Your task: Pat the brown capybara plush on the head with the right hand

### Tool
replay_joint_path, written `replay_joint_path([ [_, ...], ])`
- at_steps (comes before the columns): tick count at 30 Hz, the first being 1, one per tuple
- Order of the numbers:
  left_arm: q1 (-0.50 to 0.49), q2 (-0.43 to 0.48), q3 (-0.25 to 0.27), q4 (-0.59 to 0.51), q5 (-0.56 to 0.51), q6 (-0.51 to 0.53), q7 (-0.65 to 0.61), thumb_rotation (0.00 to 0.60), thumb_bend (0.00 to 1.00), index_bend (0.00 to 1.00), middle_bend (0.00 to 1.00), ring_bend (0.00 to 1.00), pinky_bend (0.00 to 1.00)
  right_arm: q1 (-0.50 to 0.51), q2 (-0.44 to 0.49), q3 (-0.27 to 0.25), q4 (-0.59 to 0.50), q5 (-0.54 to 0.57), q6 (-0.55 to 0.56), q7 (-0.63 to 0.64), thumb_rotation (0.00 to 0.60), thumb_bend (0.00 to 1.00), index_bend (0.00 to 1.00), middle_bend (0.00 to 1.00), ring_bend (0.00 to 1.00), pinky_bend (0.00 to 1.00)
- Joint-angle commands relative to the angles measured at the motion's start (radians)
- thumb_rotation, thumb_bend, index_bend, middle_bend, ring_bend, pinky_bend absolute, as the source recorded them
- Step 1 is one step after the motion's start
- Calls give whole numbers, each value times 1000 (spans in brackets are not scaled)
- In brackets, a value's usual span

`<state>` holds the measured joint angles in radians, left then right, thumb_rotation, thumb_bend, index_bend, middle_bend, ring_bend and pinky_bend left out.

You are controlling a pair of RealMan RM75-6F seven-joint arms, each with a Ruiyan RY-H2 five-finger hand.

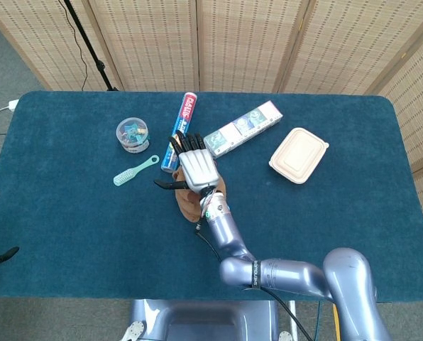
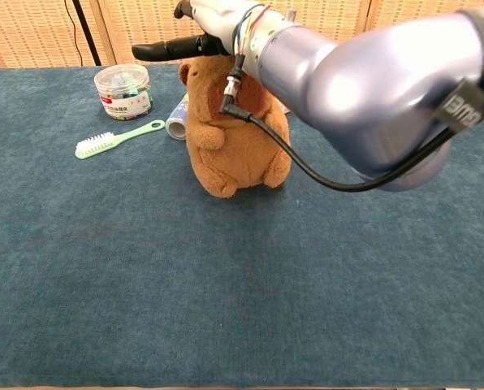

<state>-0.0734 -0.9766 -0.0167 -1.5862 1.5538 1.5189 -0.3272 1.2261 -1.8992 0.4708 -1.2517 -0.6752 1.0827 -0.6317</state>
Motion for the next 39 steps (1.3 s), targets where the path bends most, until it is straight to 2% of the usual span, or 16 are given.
replay_joint_path([
  [1,-3,2,1,1,0,-7,-6,600,0,0,0,0,0,2,-23,-3,32,-6,-17,20,90,0,0,0,0,0],
  [8,-4,6,-1,0,-3,-11,-13,600,0,0,0,0,0,-2,-49,-9,77,26,-43,10,92,0,0,0,0,0],
  [17,-3,7,-1,4,1,-8,-18,600,0,0,0,0,0,-11,-72,-47,163,10,-50,-27,89,0,0,0,0,0],
  [28,-3,6,1,6,7,-6,-20,600,0,0,0,0,0,-24,-95,-53,181,31,-51,-84,89,0,0,0,0,0],
  [32,-5,7,1,6,7,-9,-22,600,0,0,0,0,0,-16,-90,-33,163,3,-35,-76,90,0,0,0,0,0],
  [39,-6,8,1,6,6,-13,-23,600,0,0,0,0,0,-20,-29,3,38,-21,23,-111,86,0,0,0,0,0],
])
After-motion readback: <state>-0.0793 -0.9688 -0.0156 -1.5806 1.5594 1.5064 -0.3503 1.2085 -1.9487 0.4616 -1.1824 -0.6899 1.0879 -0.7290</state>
